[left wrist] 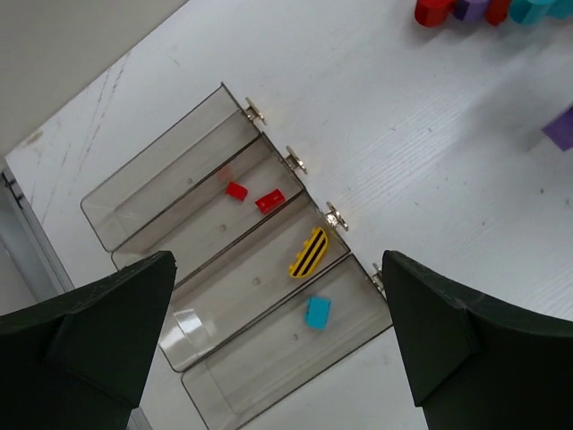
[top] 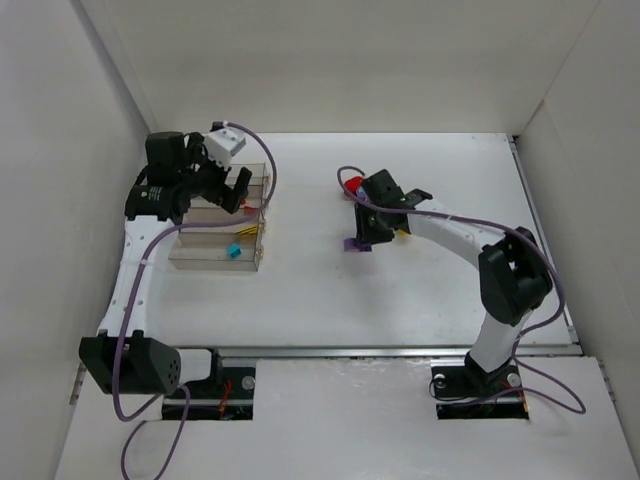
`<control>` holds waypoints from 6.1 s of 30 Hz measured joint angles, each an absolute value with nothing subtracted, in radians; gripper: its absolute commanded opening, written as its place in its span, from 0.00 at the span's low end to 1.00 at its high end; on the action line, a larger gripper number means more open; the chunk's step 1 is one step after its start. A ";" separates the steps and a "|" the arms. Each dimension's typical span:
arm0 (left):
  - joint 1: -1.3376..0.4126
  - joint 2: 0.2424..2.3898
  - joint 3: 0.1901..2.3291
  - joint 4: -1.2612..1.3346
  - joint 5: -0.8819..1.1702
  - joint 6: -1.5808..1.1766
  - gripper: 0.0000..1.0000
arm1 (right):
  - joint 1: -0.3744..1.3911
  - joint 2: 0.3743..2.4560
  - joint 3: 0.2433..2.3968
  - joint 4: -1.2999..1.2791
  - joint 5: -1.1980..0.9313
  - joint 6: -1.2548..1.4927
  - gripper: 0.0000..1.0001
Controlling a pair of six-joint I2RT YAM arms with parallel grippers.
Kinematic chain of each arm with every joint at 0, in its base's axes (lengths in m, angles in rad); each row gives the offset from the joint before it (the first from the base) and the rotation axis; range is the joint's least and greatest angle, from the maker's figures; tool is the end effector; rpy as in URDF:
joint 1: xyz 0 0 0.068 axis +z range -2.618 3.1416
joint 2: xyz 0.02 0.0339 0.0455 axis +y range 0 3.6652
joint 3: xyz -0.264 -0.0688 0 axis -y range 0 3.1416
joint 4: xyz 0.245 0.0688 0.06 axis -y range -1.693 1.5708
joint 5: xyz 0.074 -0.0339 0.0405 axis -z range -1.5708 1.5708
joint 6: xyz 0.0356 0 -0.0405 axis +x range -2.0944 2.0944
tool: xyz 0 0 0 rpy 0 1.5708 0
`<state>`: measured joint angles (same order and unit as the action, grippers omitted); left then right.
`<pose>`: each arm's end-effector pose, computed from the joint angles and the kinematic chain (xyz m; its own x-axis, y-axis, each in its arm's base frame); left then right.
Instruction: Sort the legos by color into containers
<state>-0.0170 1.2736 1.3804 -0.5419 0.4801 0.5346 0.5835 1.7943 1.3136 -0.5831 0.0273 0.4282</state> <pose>0.2753 -0.0211 0.4072 -0.1416 0.4544 -0.8795 0.5880 0.7533 0.2945 0.3149 0.2067 0.2150 -0.8878 -0.0887 -0.4516 -0.1880 0.9655 0.1799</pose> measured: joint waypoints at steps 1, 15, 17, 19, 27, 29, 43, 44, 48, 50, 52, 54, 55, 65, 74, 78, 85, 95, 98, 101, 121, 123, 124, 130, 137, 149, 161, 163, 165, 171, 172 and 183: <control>-0.035 1.277 1.380 -0.543 0.479 0.560 0.99 | 0.583 1.780 1.330 -0.583 0.012 0.424 0.00; -0.401 1.293 1.443 -0.588 0.556 1.038 0.99 | 0.584 1.726 1.714 -0.480 -0.232 0.369 0.00; -0.449 1.332 1.478 -0.588 0.565 1.045 0.99 | 0.584 1.726 1.713 -0.472 -0.255 0.366 0.00; -0.470 1.374 1.501 -0.580 0.565 1.039 0.99 | 0.584 1.726 1.705 -0.459 -0.274 0.361 0.00; -0.492 1.519 1.520 -0.567 0.517 1.031 0.95 | 0.584 1.721 1.652 -0.411 -0.340 0.355 0.00; -0.497 1.532 1.523 -0.565 0.508 1.029 0.79 | 0.584 1.721 1.652 -0.406 -0.352 0.354 0.00; -0.496 1.584 1.583 -0.525 0.441 0.957 0.00 | 0.553 1.729 1.656 -0.360 -0.422 0.358 0.00; -0.494 1.590 1.586 -0.517 0.441 0.945 0.00 | 0.546 1.731 1.657 -0.354 -0.428 0.362 0.00; -0.450 1.621 1.602 -0.513 0.403 0.907 0.00 | 0.484 1.740 1.660 -0.348 -0.438 0.390 0.00; -0.408 1.642 1.605 -0.514 0.387 0.888 0.00 | 0.428 1.745 1.660 -0.339 -0.434 0.402 0.00; -0.369 1.665 1.605 -0.517 0.372 0.863 0.00 | 0.377 1.759 1.668 -0.334 -0.424 0.406 0.00; -0.332 1.686 1.605 -0.516 0.360 0.837 0.00 | 0.338 1.789 1.694 -0.331 -0.413 0.407 0.00; -0.317 1.699 1.608 -0.513 0.354 0.809 0.00 | 0.332 1.798 1.702 -0.329 -0.410 0.407 0.00; -0.075 2.178 2.104 -0.514 0.251 0.442 0.00 | 0.344 1.981 1.864 -0.337 -0.443 0.388 0.00; -0.037 2.306 2.132 -0.636 0.203 0.295 0.00 | 0.335 2.024 1.940 -0.373 -0.446 0.381 0.00; -0.031 2.308 2.132 -0.627 0.208 0.262 0.00 | 0.335 2.030 1.975 -0.387 -0.446 0.381 0.00; -0.014 2.322 2.132 -0.627 0.216 0.257 0.53 | 0.335 2.033 1.984 -0.411 -0.445 0.381 0.00; -0.002 2.325 2.132 -0.634 0.234 0.256 0.80 | 0.336 2.036 1.986 -0.420 -0.445 0.381 0.00; 0.010 2.312 2.132 -0.636 0.243 0.251 0.79 | 0.338 2.035 1.987 -0.418 -0.456 0.374 0.00; 0.023 2.264 2.123 -0.638 0.294 0.258 0.77 | 0.341 2.035 1.985 -0.415 -0.517 0.329 0.00; -0.254 1.853 2.004 -0.945 1.009 1.071 0.82 | 0.549 1.885 1.768 -0.448 -0.801 -0.110 0.00; -0.253 1.866 2.000 -1.014 1.040 1.110 0.78 | 0.566 1.853 1.715 -0.446 -0.793 -0.121 0.00; -0.254 1.867 1.993 -1.037 1.051 1.123 0.78 | 0.571 1.845 1.703 -0.446 -0.791 -0.123 0.00; -0.277 1.863 1.942 -1.105 1.093 1.176 0.70 | 0.591 1.782 1.626 -0.439 -0.767 -0.141 0.00; -0.313 1.848 1.907 -1.122 1.068 1.194 0.55 | 0.595 1.751 1.620 -0.442 -0.749 -0.158 0.00; -0.306 1.841 1.906 -1.130 1.067 1.165 0.63 | 0.602 1.750 1.620 -0.434 -0.746 -0.161 0.00; -0.290 1.841 1.915 -1.138 1.120 1.136 0.49 | 0.607 1.742 1.619 -0.423 -0.744 -0.165 0.00; -0.290 1.841 1.915 -1.151 1.131 1.129 0.32 | 0.608 1.742 1.619 -0.418 -0.735 -0.171 0.00; -0.290 1.841 1.915 -1.160 1.139 1.122 0.24 | 0.608 1.742 1.619 -0.416 -0.731 -0.183 0.00; -0.284 1.841 1.915 -1.164 1.149 1.112 0.00 | 0.610 1.742 1.620 -0.412 -0.731 -0.188 0.00; -0.284 1.841 1.915 -1.164 1.149 1.110 0.00 | 0.610 1.742 1.620 -0.412 -0.731 -0.188 0.00; -0.285 1.841 1.916 -1.158 1.151 1.094 0.00 | 0.612 1.742 1.620 -0.415 -0.729 -0.187 0.66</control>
